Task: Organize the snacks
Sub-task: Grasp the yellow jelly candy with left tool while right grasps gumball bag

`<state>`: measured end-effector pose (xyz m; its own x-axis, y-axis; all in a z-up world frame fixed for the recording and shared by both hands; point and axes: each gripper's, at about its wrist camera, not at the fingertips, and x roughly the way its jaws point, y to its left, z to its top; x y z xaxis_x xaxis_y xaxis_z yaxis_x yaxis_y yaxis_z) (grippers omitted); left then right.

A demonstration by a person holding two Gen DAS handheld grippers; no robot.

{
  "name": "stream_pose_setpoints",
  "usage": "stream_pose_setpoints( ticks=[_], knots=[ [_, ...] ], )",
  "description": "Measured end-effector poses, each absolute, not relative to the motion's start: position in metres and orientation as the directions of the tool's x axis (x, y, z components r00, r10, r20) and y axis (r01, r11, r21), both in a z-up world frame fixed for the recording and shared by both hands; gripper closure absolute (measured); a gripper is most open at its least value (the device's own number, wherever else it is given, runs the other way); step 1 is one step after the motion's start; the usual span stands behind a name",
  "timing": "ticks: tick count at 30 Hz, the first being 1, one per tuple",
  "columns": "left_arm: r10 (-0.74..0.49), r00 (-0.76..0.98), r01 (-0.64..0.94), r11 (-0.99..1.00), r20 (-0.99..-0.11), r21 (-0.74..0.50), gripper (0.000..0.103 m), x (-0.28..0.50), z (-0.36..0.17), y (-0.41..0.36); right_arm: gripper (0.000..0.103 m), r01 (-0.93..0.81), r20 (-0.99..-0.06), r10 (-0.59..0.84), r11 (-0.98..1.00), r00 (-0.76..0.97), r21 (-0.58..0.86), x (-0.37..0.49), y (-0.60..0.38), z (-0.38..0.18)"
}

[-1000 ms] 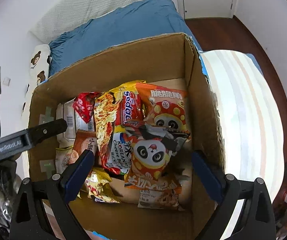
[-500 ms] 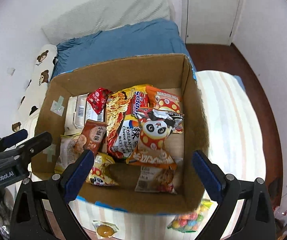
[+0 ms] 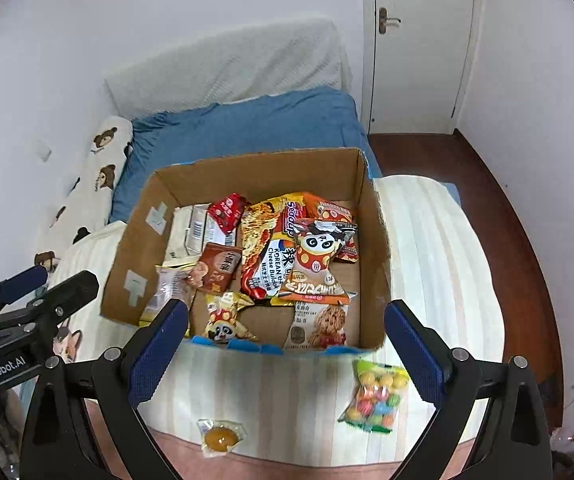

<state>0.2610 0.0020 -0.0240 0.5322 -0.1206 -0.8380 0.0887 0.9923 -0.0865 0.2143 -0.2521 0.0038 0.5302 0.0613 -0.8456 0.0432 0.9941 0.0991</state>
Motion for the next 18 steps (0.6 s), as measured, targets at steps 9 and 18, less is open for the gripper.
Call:
stream_pose_setpoints(
  ticks=[9, 18],
  knots=[
    [-0.126, 0.543, 0.085, 0.992, -0.83, -0.094, 0.01, 0.221, -0.013, 0.004, 0.003, 0.032, -0.818, 0.113, 0.987, 0.564, 0.159, 0.17, -0.254, 0.028],
    [-0.096, 0.439, 0.063, 0.995, -0.893, -0.076, 0.01, 0.19, -0.072, -0.001, 0.003, 0.197, -0.874, 0.136, 0.947, 0.467, 0.252, 0.146, -0.322, -0.031]
  ],
)
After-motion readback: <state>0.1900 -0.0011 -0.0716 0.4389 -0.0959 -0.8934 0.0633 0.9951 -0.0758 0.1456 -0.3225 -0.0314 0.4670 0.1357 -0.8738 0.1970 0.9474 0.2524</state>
